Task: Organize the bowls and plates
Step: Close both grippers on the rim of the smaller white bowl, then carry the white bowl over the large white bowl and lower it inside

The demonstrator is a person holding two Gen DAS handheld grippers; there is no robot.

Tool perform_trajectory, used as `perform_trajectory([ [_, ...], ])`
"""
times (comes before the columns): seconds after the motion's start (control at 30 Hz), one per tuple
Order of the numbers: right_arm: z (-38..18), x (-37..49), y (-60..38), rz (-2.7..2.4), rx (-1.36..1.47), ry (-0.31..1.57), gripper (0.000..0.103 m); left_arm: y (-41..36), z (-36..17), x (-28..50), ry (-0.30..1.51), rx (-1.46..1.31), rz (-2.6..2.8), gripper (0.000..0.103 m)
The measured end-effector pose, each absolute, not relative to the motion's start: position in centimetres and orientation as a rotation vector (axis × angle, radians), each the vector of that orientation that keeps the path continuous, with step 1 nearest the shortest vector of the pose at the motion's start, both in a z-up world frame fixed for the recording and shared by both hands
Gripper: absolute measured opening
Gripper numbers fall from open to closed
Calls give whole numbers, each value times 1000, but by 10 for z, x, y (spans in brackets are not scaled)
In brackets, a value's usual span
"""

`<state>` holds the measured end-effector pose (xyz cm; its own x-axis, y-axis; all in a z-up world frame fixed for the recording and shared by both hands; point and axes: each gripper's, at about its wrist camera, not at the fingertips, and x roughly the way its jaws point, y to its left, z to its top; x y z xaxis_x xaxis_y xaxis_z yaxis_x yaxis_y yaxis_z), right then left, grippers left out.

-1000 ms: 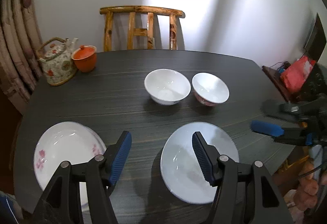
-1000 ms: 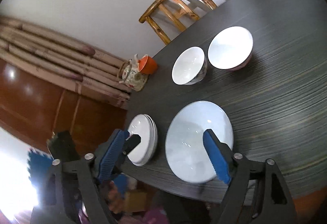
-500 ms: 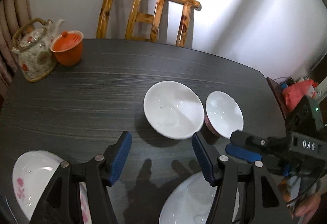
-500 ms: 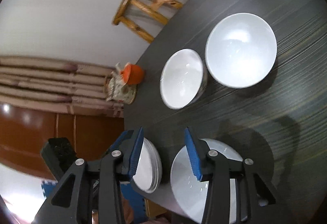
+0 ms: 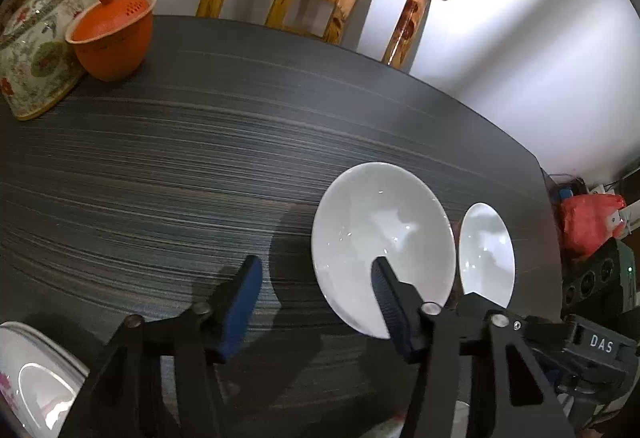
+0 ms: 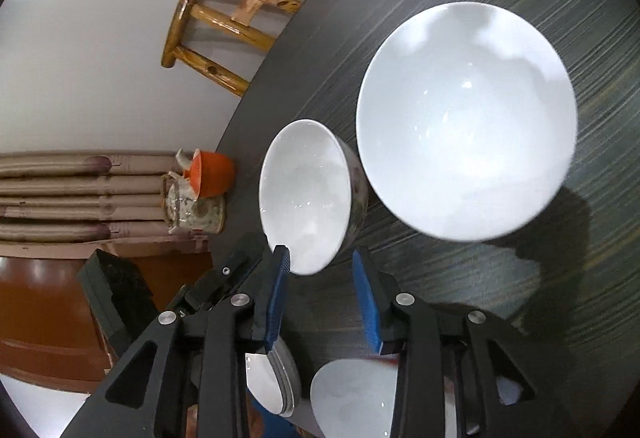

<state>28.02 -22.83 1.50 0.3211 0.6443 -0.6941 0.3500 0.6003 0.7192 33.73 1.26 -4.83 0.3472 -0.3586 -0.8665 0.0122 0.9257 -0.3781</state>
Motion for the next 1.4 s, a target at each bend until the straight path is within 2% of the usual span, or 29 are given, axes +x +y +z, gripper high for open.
perform_trajectory([
  [0.07,11,283,-228,230,979,1285,32,12,-54,339,1210,-331,-249,42],
  [0.17,5,289,-226,230,972,1297,32,13,-62,342,1228,-345,-237,21],
  [0.33,-5,294,-223,211,963,1310,32,9,-66,344,1212,-344,-242,9],
  [0.37,-6,295,-223,208,961,1315,29,8,-66,344,1210,-339,-241,7],
  [0.53,-15,299,-219,184,920,1342,17,11,-66,338,1196,-342,-219,7],
  [0.73,-6,295,-216,223,881,1317,16,19,-45,311,1153,-351,-222,8],
  [1.1,56,232,-217,353,783,1243,16,9,10,222,1074,-315,-288,8],
  [1.4,59,160,-227,361,770,1292,16,-2,-10,161,1121,-283,-299,8],
])
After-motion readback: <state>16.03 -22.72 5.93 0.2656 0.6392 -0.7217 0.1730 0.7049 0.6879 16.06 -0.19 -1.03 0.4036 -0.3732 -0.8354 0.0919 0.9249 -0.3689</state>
